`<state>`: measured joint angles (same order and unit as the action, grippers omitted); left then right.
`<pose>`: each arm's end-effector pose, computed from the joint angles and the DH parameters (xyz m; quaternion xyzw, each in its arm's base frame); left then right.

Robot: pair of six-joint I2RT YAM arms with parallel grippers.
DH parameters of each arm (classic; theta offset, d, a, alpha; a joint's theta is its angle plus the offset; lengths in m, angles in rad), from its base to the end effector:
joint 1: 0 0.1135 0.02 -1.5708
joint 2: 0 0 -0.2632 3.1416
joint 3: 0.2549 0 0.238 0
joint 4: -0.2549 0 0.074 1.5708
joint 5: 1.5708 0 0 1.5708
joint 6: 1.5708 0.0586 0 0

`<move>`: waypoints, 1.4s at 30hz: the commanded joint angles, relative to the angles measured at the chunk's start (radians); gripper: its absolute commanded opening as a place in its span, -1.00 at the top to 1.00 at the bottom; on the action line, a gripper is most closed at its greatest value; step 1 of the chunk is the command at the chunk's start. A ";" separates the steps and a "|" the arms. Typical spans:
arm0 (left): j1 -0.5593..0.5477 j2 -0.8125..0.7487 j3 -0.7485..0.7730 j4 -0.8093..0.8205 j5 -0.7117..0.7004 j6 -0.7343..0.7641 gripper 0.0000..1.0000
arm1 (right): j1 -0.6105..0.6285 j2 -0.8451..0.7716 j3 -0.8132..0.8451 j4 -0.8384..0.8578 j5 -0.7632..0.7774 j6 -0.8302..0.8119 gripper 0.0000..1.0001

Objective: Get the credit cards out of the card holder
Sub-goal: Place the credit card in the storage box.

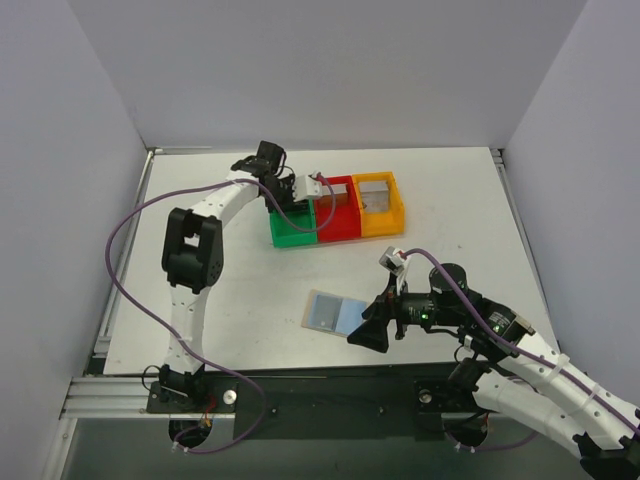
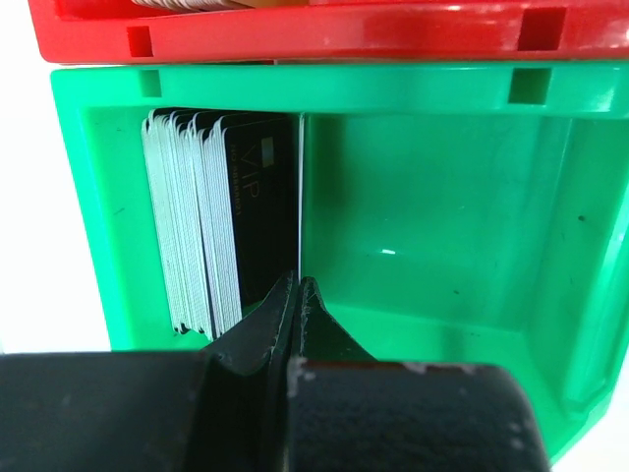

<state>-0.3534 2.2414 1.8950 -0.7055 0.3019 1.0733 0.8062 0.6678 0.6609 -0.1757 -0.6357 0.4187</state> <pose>0.4490 -0.1842 0.1851 0.6545 0.6973 -0.0467 0.2886 0.0879 0.1419 0.3129 -0.3368 0.6780 0.5459 0.3591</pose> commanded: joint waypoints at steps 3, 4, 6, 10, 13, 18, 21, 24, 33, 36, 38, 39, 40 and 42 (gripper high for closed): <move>0.001 0.023 0.056 0.035 0.014 -0.015 1.00 | 0.001 0.007 -0.004 0.042 -0.001 -0.011 -0.77; 0.002 0.024 0.058 0.038 0.016 -0.015 1.00 | -0.001 0.007 -0.004 0.042 -0.001 -0.011 -0.77; 0.001 0.027 0.056 0.041 0.013 -0.024 1.00 | 0.001 0.007 -0.006 0.042 0.001 -0.011 -0.77; -0.001 0.029 0.056 0.055 0.005 -0.042 1.00 | 0.001 0.006 -0.006 0.042 0.001 -0.011 -0.77; -0.001 0.026 0.055 0.067 -0.004 -0.049 0.91 | 0.001 0.009 -0.006 0.042 0.001 -0.011 -0.77; -0.001 0.009 0.049 0.087 -0.018 -0.062 0.67 | 0.001 0.007 -0.006 0.042 -0.001 -0.011 -0.78; -0.001 0.001 0.041 0.098 -0.026 -0.064 0.65 | 0.001 0.009 -0.006 0.044 -0.001 -0.012 -0.78; -0.001 -0.003 0.038 0.107 -0.036 -0.065 0.61 | 0.001 0.007 -0.007 0.042 -0.001 -0.012 -0.78; 0.001 -0.028 0.033 0.126 -0.055 -0.073 0.55 | 0.001 0.010 -0.004 0.044 -0.004 -0.008 -0.78; 0.001 -0.035 0.029 0.132 -0.058 -0.076 0.53 | 0.001 0.010 -0.006 0.048 -0.005 -0.006 -0.78; 0.001 -0.040 0.027 0.136 -0.067 -0.078 0.53 | 0.001 0.012 -0.006 0.048 -0.005 -0.004 -0.78; 0.001 -0.042 0.027 0.139 -0.076 -0.076 0.52 | 0.001 0.012 -0.006 0.048 -0.007 -0.004 -0.78; 0.001 -0.043 0.024 0.147 -0.079 -0.079 0.52 | 0.001 0.012 -0.006 0.048 -0.009 -0.003 -0.78; 0.001 -0.045 0.021 0.159 -0.089 -0.084 0.51 | 0.001 0.010 -0.006 0.048 -0.005 -0.004 -0.78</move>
<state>-0.3527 2.2559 1.9114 -0.6193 0.2375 1.0008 0.8062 0.6743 0.6609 -0.1753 -0.6357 0.4187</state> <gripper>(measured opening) 0.243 0.887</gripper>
